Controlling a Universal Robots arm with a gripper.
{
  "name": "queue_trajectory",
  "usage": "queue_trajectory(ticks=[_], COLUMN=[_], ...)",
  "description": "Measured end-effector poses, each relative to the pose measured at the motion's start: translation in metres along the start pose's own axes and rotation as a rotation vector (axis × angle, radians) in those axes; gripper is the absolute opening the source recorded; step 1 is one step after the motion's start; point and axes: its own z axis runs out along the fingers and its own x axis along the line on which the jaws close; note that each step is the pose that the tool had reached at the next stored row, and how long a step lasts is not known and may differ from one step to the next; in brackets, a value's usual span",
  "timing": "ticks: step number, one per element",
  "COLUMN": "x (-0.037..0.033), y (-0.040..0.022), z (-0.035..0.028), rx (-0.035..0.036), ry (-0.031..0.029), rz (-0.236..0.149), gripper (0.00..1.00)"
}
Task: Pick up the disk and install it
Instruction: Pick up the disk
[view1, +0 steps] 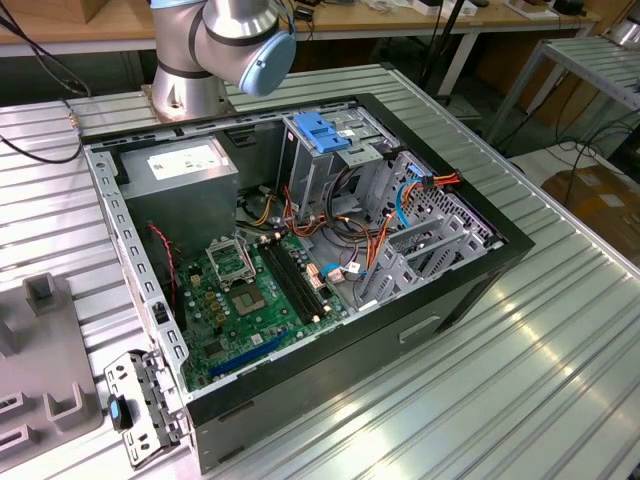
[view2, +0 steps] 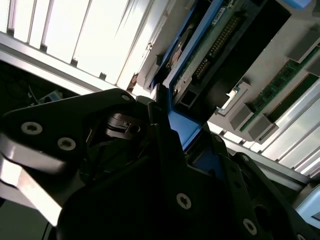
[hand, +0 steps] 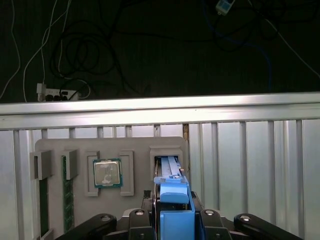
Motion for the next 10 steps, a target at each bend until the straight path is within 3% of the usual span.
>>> queue_trajectory(ticks=[10], x=[0.0002], y=[-0.0001], z=[-0.0088], rx=[0.0], ry=[0.0], rz=[0.0], gripper=[0.37])
